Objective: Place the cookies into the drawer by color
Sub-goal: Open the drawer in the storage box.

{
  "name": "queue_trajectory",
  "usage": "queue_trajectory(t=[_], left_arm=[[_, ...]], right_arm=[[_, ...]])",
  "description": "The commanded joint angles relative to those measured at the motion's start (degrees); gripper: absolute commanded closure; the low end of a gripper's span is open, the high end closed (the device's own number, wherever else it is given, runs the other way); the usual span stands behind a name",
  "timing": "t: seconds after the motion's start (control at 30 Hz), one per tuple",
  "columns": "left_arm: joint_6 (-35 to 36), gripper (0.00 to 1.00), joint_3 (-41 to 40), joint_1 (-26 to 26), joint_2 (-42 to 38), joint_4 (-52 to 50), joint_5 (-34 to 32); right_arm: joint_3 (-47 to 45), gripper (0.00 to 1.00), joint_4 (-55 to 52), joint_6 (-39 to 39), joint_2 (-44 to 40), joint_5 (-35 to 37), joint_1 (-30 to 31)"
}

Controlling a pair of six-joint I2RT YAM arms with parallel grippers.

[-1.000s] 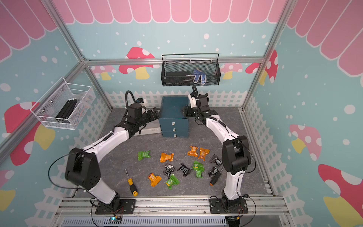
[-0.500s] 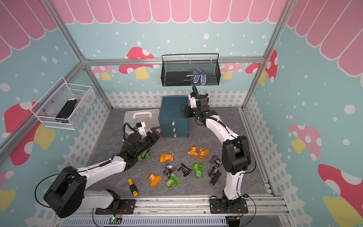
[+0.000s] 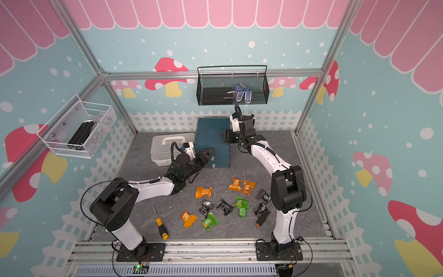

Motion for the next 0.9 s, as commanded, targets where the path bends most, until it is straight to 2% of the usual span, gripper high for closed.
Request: queue_trajectory(t=[0.0,0.03,0.13,0.33,0.63,0.87], left_arm=[[1.7,0.54,2.5,0.1,1.3,1.1,-1.3],[1.5,0.6,2.9,0.1,1.8,1.5,-1.1],[2.1,0.65,4.3,0.2,3.2,0.7,-1.1],[4.0,1.0,6.8,1.7,4.7,-0.9,-0.5],[8.4,1.0,6.2,2.3,3.1,-5.7,-1.1],[6.8,1.0,-1.7,0.7,-5.5,-6.9,1.2]], right_arm=[[-2.5,0.35,-6.3,-1.2,3.1,-0.8,1.5],[-2.4,0.35,-6.3,-1.2,3.3,-0.8,1.6],[-1.6,0.36,-6.6,-1.6,4.5,-0.7,1.6],[-0.2,0.36,-7.2,-1.8,6.3,-0.3,1.5],[1.0,0.36,-9.9,-0.9,7.0,1.9,1.5],[-1.1,0.35,-9.2,-0.2,4.0,3.8,1.5]])
